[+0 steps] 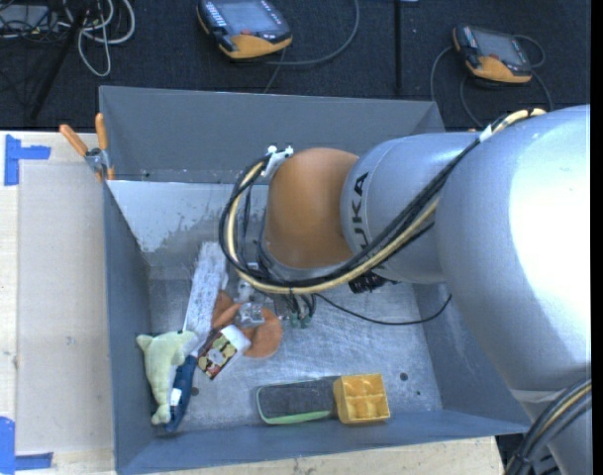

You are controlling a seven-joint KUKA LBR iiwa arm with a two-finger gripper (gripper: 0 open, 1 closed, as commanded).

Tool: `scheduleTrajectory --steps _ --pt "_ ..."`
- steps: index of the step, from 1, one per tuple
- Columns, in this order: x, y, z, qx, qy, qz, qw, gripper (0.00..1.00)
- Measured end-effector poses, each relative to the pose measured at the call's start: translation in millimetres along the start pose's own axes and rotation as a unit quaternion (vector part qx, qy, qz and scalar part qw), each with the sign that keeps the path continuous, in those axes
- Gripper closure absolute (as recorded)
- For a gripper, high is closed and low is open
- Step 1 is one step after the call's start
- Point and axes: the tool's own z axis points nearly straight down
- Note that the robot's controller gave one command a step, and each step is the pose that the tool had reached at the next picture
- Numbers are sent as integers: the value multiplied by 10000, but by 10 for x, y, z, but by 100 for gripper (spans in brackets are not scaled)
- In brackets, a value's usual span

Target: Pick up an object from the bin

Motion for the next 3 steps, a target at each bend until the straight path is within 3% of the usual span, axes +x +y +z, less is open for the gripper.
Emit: scheduleTrajectory --steps 1,2,3 --pt "31 -6 36 11 46 -3 10000 0" --pt "0 0 0 0 0 0 10000 100" --pt "30 -6 36 10 45 -1 10000 0"
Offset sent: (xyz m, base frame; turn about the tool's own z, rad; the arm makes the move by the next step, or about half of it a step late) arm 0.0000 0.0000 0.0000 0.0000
